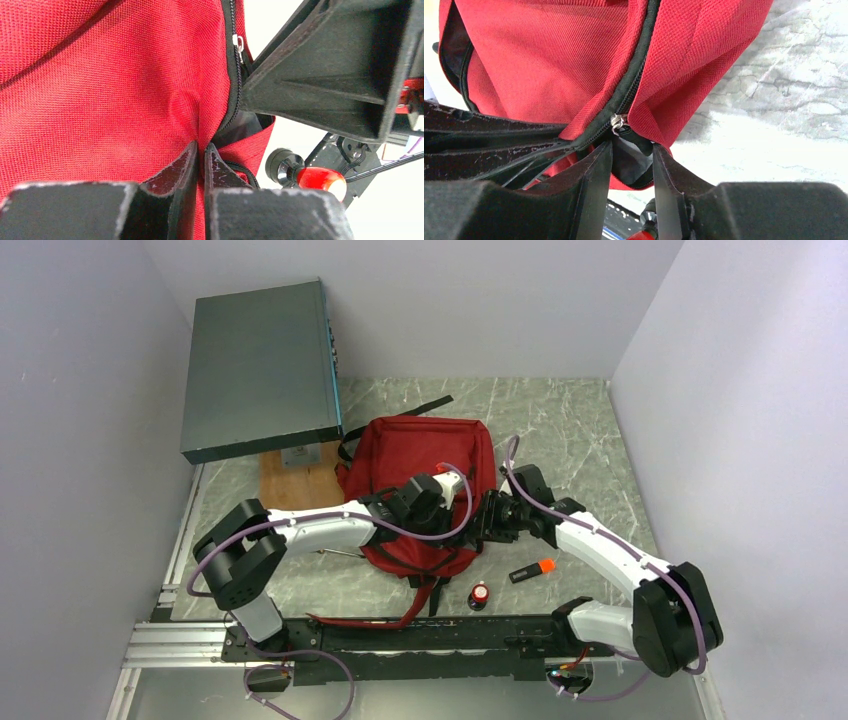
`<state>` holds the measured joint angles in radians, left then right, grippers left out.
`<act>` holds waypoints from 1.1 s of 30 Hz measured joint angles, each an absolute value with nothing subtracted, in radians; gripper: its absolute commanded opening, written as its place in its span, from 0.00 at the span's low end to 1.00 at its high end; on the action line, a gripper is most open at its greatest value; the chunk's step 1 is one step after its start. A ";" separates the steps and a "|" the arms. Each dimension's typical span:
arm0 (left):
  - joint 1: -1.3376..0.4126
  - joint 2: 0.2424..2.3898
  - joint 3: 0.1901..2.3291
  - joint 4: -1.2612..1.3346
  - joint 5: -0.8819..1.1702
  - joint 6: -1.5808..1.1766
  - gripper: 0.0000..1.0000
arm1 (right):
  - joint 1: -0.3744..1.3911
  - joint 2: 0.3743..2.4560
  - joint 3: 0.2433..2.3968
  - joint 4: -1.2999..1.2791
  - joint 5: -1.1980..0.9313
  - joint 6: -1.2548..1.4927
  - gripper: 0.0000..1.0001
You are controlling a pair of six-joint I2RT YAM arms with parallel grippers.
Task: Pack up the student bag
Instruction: Zip the student bag at the center of the board.
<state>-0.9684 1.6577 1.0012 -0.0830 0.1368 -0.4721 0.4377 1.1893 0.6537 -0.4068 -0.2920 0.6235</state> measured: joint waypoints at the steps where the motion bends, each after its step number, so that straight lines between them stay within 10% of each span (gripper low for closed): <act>1: -0.968 1.658 1.001 -0.081 0.140 -0.474 0.11 | 0.438 1.189 0.646 -0.392 -0.290 0.629 0.38; 18: -0.968 1.658 1.001 -0.076 0.154 -0.484 0.03 | 0.460 1.191 0.634 -0.350 -0.161 0.598 0.36; 24: -0.967 1.658 1.001 -0.075 0.161 -0.485 0.03 | 0.474 1.211 0.634 -0.340 -0.131 0.570 0.03; 30: -0.944 1.658 1.016 -0.097 0.209 -0.501 0.58 | 0.484 1.214 0.641 -0.352 -0.096 0.547 0.00; 33: -0.897 1.658 1.040 -0.096 0.303 -0.538 0.61 | 0.485 1.204 0.653 -0.383 -0.105 0.538 0.00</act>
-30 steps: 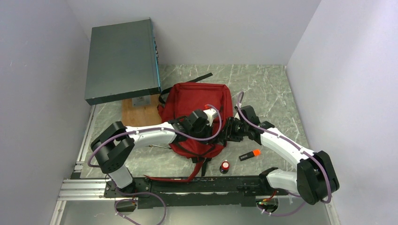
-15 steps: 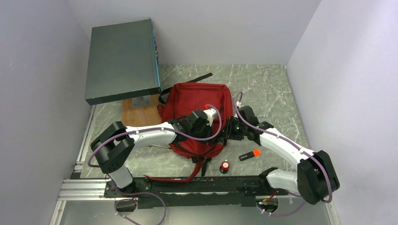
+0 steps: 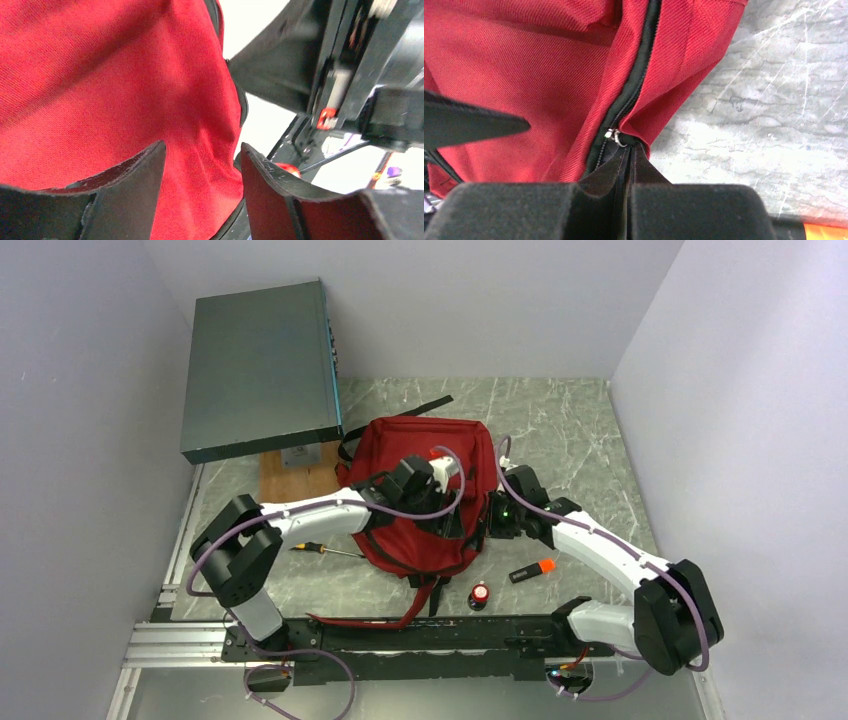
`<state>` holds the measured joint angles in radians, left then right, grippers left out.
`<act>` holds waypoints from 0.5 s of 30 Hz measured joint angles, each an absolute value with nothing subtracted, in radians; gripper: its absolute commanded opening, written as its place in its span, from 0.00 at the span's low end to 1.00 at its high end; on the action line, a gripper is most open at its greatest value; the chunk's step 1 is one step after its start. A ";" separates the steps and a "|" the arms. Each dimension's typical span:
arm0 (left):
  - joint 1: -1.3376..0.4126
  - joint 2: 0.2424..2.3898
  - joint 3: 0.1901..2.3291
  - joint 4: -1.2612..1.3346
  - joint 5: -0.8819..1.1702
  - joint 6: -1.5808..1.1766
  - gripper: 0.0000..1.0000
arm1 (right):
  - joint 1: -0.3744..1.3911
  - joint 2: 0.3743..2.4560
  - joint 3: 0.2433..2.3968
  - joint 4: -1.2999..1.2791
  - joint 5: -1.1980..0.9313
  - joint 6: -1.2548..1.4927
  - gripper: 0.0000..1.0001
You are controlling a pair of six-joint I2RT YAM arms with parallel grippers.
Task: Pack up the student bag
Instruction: Zip the student bag at the center of the board.
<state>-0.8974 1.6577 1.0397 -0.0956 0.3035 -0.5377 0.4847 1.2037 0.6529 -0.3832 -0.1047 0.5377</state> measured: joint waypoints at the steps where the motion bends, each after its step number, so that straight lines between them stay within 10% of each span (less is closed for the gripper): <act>1: -0.882 1.658 1.052 -0.094 0.323 -0.545 0.59 | 0.485 1.198 0.656 -0.393 -0.113 0.535 0.00; 15: -0.768 2.032 1.363 0.018 0.395 -0.654 0.43 | 0.501 1.155 0.717 -0.554 -0.183 0.525 0.00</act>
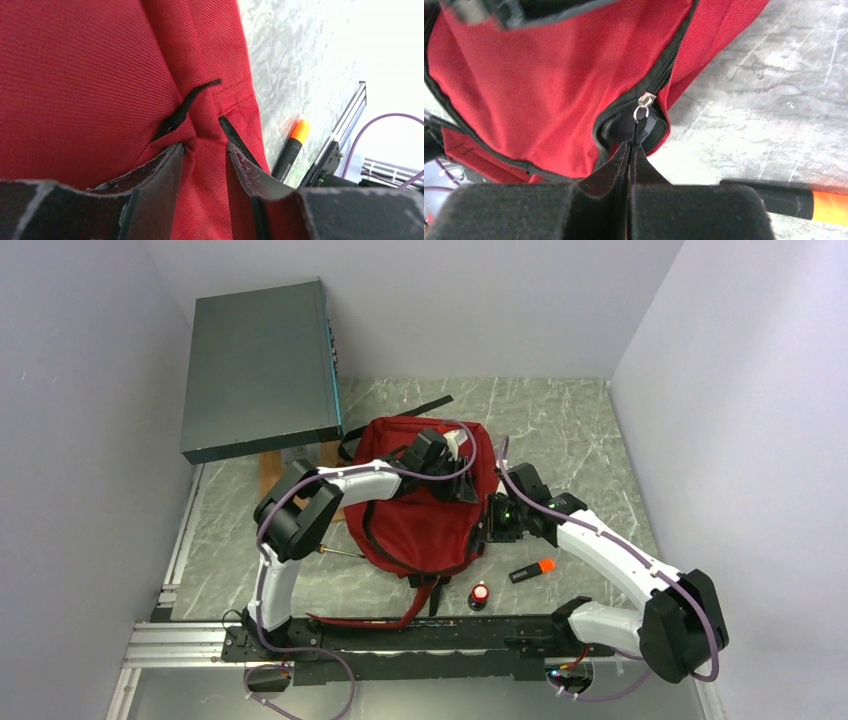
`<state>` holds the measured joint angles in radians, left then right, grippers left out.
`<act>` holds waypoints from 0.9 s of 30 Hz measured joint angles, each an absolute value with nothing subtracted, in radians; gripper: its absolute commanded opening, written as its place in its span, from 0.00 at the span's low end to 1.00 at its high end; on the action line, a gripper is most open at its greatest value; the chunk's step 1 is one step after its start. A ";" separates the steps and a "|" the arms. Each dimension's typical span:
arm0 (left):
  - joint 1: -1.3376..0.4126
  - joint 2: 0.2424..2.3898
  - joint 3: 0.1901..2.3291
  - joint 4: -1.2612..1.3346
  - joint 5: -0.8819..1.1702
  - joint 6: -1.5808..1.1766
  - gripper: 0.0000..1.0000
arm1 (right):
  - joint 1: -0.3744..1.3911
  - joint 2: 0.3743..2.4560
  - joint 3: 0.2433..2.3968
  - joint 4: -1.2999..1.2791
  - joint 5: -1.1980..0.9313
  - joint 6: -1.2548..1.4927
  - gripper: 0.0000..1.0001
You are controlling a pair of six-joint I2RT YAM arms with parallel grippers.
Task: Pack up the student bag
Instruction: Zip the student bag at the center of the board.
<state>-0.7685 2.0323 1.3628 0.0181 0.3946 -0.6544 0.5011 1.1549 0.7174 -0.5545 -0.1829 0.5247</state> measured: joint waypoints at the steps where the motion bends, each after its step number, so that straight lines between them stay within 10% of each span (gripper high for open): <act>1: -0.763 2.057 1.369 0.019 0.395 -0.665 0.42 | 0.509 1.153 0.724 -0.566 -0.181 0.526 0.00; 11: -0.750 2.110 1.431 0.016 0.424 -0.705 0.41 | 0.815 1.091 0.728 -0.555 -0.204 0.572 0.00; 18: -0.749 2.085 1.442 -0.061 0.512 -0.665 0.66 | 0.859 1.053 0.669 -0.411 -0.306 0.598 0.00; 27: -0.718 1.508 1.066 0.007 0.489 -0.525 0.71 | 0.756 1.021 0.644 -0.269 -0.578 0.719 0.00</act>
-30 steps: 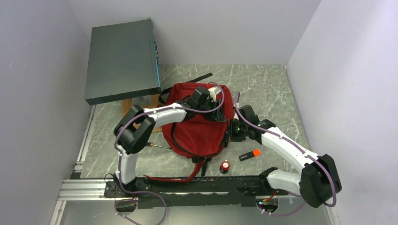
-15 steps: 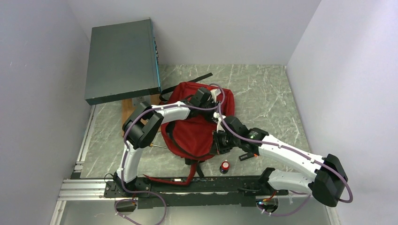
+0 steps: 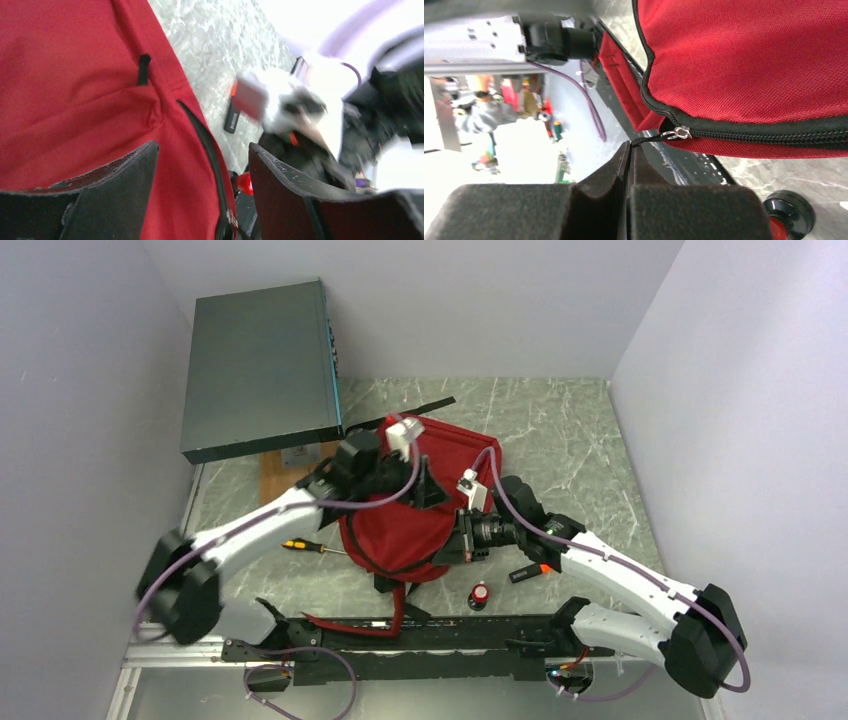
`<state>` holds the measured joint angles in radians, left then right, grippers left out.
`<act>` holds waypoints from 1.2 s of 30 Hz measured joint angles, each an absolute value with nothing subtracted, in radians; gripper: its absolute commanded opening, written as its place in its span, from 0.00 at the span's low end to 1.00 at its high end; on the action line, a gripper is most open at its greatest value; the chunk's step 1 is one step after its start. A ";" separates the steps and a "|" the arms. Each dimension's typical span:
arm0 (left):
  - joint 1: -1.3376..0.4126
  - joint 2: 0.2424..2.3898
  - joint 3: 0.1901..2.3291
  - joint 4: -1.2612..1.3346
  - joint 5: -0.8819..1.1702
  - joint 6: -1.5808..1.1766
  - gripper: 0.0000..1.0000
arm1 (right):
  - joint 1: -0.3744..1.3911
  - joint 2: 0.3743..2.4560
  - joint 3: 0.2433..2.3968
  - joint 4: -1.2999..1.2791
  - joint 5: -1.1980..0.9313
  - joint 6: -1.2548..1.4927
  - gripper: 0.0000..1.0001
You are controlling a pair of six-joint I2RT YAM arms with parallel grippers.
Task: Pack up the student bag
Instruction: Zip the student bag at the center of the board.
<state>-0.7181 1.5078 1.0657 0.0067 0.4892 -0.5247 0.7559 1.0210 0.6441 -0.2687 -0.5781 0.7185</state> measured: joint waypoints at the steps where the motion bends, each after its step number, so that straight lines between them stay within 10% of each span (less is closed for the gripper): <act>1: -0.715 1.412 0.991 0.041 0.480 -0.513 0.71 | 0.733 1.023 0.643 -0.260 -0.614 0.743 0.00; 12: -0.902 0.910 0.569 0.048 0.235 -0.494 0.61 | 0.758 1.135 0.667 -0.326 -0.736 0.760 0.11; 20: -0.920 0.774 0.518 -0.073 0.134 -0.703 0.68 | 0.855 1.162 0.667 -0.425 -0.738 0.730 0.58; 36: -1.326 1.015 0.692 -0.219 -0.154 -0.964 0.68 | 0.465 0.975 0.625 -0.484 -0.477 0.904 0.65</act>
<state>-1.3262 1.0145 0.6922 -0.2192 -0.1543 -0.9638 0.4652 0.9752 0.6247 -0.4843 -0.4774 0.9035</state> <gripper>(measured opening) 0.685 0.657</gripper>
